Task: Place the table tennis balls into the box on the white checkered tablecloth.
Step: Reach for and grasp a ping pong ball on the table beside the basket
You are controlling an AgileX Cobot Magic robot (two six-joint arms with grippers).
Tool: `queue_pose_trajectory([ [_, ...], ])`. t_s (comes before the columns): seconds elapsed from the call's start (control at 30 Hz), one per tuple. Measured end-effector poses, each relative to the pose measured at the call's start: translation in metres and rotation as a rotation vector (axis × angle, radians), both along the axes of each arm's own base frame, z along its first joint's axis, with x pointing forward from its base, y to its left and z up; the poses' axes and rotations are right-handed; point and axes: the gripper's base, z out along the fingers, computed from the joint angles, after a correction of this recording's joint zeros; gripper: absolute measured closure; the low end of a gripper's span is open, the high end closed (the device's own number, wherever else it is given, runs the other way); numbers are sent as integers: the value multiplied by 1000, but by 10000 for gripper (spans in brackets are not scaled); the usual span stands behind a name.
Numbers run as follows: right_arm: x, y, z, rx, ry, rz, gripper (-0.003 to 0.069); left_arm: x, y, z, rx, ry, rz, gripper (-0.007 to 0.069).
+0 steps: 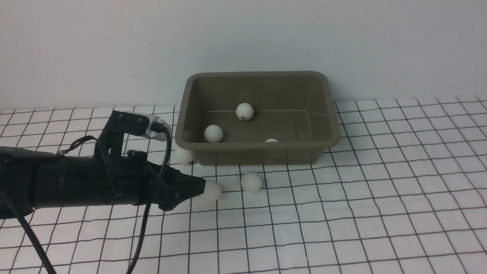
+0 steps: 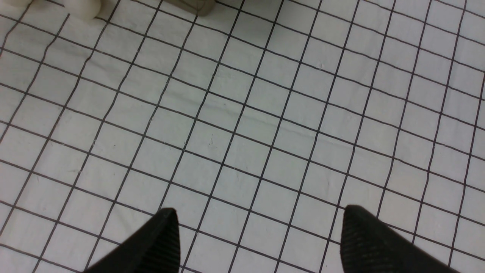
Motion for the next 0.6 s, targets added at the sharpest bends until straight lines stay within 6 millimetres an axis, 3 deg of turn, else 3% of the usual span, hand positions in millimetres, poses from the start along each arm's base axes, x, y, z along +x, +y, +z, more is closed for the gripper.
queue_pose_trajectory([
  [0.13, 0, 0, 0, 0, 0, 0, 145, -2, -13, -5, 120, -30, 56, 125],
  [0.27, 0, 0, 0, 0, 0, 0, 145, 2, -5, -7, 153, -17, 119, 125],
  [0.47, 0, 0, 0, 0, 0, 0, 145, 14, 31, -11, 178, 11, 236, 125],
  [0.6, 0, 0, 0, 0, 0, 0, 145, 27, 55, -24, 183, 65, 309, 125],
])
